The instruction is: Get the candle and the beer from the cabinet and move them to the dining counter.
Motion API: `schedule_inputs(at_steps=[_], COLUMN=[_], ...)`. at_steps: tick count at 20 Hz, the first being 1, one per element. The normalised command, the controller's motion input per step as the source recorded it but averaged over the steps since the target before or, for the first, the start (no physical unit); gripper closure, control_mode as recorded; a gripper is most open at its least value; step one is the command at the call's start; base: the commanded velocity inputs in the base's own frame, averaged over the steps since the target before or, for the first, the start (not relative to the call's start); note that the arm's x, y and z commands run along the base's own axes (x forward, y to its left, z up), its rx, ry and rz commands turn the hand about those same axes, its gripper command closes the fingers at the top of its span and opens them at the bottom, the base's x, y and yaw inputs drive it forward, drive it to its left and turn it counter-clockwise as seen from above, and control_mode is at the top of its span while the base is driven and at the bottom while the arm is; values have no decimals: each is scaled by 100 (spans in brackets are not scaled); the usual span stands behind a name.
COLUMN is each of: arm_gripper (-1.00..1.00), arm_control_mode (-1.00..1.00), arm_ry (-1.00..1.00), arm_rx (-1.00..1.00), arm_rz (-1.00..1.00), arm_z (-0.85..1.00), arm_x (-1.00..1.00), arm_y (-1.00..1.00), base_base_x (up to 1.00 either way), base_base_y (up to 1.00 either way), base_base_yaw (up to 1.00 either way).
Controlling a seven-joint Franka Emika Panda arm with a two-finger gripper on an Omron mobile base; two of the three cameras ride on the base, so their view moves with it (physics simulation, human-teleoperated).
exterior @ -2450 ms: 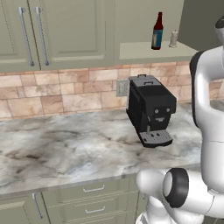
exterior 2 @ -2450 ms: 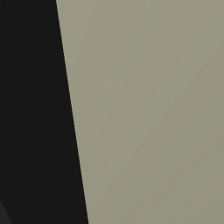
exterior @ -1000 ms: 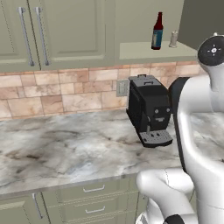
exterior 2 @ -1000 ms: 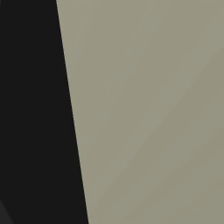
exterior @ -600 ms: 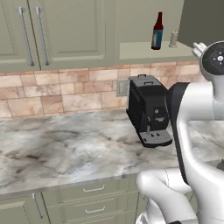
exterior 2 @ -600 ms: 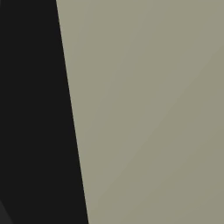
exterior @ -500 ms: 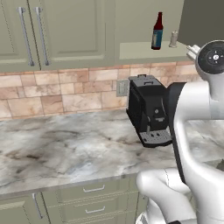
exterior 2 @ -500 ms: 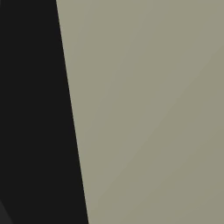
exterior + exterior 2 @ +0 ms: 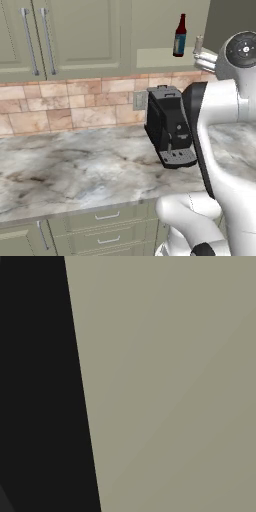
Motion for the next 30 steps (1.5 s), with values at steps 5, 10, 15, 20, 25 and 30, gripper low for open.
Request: schedule_inputs(at_steps=[5, 10, 15, 20, 25, 30], arm_gripper=[-100, -100, -100, -100, -100, -100], arm_control_mode=[-100, -100, -100, -100, -100, -100], arm_ry=[0, 7, 0, 0, 0, 0], arm_rx=[0, 0, 0, -3, -12, -6], arm_rz=[30, 25, 22, 14, 1, 0], arm_z=[0, 6, 6, 12, 13, 4], arm_x=[52, 56, 55, 56, 53, 54], arm_y=[1, -2, -1, -4, -5, -3], base_base_x=[0, 0, 0, 0, 0, 0], base_base_y=[0, 0, 0, 0, 0, 0], base_base_yaw=[0, 0, 0, 0, 0, 0])
